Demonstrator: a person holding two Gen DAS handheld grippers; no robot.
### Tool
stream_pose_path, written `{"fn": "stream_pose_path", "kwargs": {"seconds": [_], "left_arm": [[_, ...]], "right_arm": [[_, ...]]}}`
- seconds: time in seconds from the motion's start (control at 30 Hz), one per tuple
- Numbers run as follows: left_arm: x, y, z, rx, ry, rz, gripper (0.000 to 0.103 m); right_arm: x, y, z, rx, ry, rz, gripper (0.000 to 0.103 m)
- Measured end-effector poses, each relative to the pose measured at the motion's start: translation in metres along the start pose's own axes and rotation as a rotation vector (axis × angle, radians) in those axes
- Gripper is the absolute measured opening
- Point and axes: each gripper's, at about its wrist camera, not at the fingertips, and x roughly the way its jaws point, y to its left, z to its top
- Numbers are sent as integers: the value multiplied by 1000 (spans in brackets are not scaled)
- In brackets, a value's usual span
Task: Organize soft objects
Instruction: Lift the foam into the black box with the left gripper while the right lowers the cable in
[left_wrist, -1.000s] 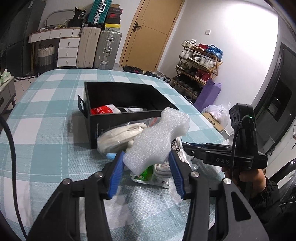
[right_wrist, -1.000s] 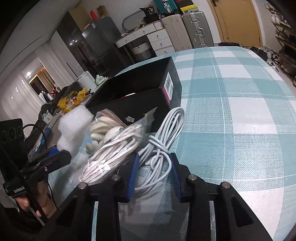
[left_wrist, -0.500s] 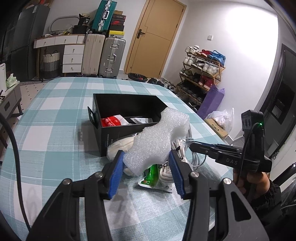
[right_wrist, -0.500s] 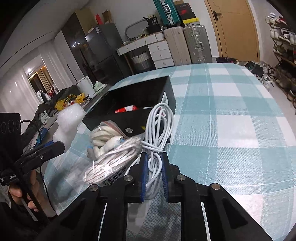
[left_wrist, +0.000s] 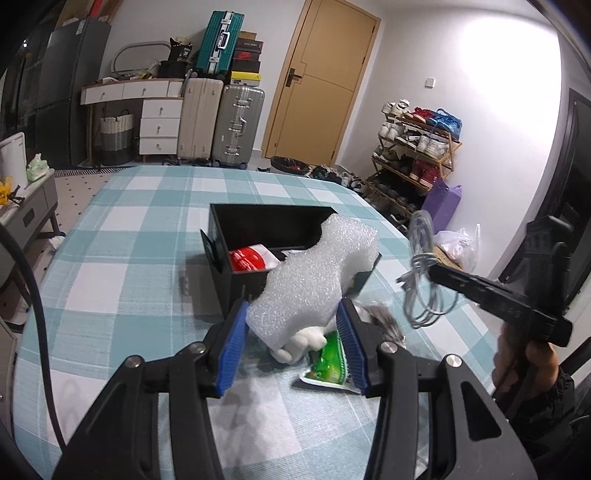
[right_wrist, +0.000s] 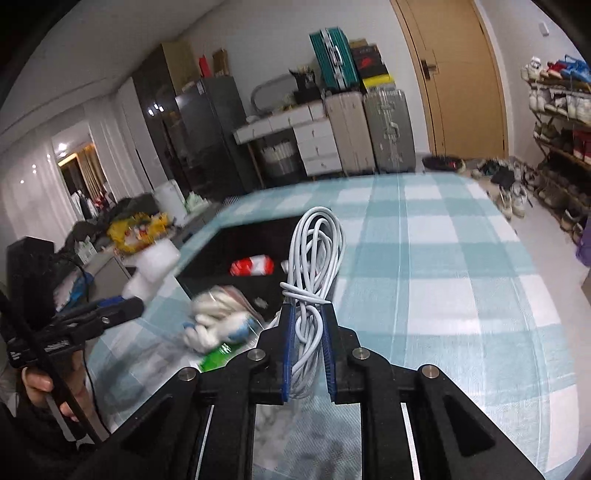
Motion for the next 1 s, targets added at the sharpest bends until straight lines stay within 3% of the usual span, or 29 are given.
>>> {"fn": "stream_pose_path", "kwargs": {"seconds": [0.4,0.7,1.0], "left_arm": [[6,-1,25,64,-46,89,48],[20,1,39,72,-57,123,48],[39,6,52,70,-57,143,48]], "right_arm": [[-21,36,22,-62,-148,42,14],[-7,46,43,-85,-184,8,14],[24,51,58,-112,-158,-3,14]]}}
